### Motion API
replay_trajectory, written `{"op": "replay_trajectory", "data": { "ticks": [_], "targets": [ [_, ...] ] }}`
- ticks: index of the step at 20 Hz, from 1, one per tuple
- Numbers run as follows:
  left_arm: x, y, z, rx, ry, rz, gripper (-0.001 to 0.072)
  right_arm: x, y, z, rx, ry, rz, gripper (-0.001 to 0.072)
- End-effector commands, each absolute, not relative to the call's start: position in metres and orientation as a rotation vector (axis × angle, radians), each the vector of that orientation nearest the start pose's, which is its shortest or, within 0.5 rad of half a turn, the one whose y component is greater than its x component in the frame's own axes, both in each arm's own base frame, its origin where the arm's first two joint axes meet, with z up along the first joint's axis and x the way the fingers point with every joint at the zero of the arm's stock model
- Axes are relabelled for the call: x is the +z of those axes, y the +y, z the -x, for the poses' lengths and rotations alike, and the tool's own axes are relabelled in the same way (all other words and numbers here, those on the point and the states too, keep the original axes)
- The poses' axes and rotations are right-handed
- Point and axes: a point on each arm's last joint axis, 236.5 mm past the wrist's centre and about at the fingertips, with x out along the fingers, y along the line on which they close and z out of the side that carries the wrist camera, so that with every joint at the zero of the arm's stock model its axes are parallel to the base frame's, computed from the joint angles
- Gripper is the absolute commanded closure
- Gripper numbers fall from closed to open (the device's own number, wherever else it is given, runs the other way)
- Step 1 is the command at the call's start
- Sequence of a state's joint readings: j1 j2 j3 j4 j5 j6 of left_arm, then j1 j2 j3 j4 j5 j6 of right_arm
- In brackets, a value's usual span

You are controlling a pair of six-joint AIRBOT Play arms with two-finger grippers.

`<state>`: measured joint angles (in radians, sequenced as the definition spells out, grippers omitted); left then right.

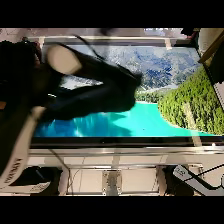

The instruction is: Fold the clothes and pants, and hang the long-sleeved shirts on hangers.

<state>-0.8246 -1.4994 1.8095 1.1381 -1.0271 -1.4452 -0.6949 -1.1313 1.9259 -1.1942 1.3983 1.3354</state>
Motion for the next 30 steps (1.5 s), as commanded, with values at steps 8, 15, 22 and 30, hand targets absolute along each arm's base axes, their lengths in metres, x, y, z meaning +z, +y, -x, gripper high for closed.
{"op": "replay_trajectory", "data": {
  "ticks": [8, 15, 22, 30],
  "targets": [
    [0.086, -0.588, -0.303, -1.163, 0.807, 0.184, 0.0691, 0.304, -0.198, -0.364, -0.248, 0.647, -0.240, 0.0222],
    [0.166, -0.385, -0.435, -0.898, 0.795, 0.119, -0.0013, 0.200, -0.165, -0.372, -0.036, 0.883, -0.401, 0.0222],
    [0.162, -0.043, -0.446, -0.258, 1.100, 0.148, 0.0091, 0.033, -0.031, -0.374, 0.296, 1.219, -0.422, 0.0222],
    [0.083, 0.136, -0.404, 0.146, 1.145, 0.459, 0.0092, -0.036, 0.008, -0.394, 0.342, 1.351, -0.466, 0.0222]
  ]
}}
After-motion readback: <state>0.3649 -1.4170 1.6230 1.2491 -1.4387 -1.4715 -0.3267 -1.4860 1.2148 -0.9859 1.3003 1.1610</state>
